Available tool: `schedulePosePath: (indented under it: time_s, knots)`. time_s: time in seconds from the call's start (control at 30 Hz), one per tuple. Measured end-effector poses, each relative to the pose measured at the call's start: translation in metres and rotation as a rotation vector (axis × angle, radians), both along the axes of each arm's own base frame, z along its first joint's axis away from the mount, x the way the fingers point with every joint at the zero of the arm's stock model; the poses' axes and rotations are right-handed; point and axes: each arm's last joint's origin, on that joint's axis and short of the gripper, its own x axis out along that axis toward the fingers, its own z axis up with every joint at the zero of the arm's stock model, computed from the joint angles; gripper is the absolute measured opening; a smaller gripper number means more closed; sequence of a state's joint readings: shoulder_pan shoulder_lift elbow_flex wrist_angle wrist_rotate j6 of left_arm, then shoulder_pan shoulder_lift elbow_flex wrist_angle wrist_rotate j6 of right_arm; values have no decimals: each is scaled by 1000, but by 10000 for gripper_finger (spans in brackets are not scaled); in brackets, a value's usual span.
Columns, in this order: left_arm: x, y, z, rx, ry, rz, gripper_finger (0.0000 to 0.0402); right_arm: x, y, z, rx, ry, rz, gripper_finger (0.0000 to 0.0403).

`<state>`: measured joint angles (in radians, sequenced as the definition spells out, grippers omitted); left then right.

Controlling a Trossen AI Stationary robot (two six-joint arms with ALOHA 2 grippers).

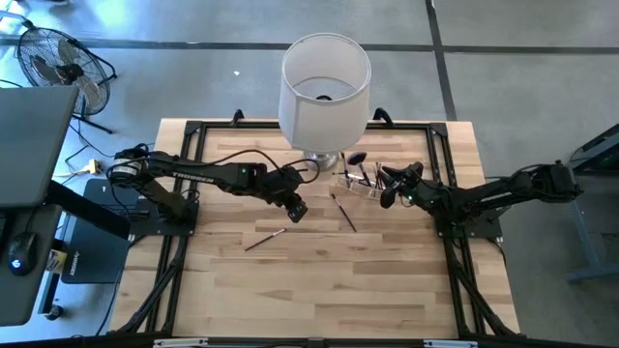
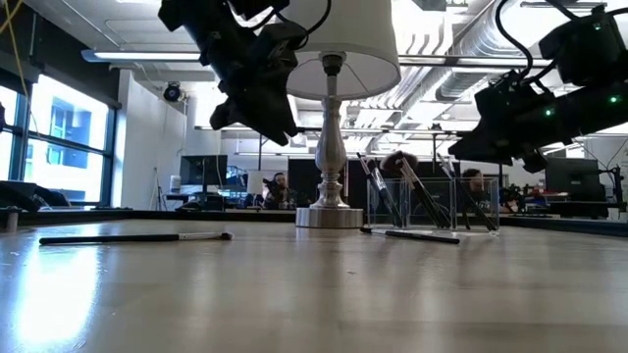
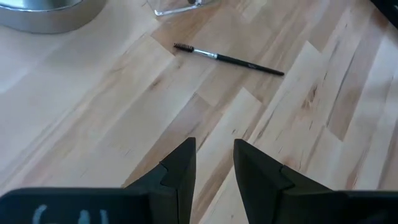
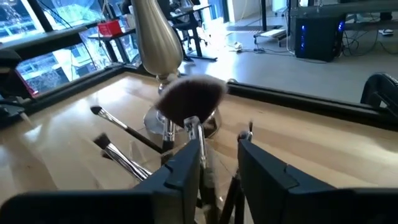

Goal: Put items in baskets/containers
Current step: Put the eyeshadow brush into the transparent organizer

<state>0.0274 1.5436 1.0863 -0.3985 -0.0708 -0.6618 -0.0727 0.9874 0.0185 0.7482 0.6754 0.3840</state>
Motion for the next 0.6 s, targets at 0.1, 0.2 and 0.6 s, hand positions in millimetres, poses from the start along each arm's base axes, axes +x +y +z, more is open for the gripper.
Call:
schedulePosePath:
  time_s: [0.1,0.2,0.6]
  knots:
    - [0,0,0,14,0,13,106,1,0,3,-22,-16,9,106]
    - [0,0,0,20,0,18,106,2,1,10,-75,-46,44,106]
    - [1,0,1,19,-9,15,106,3,1,33,-181,-190,75,107]
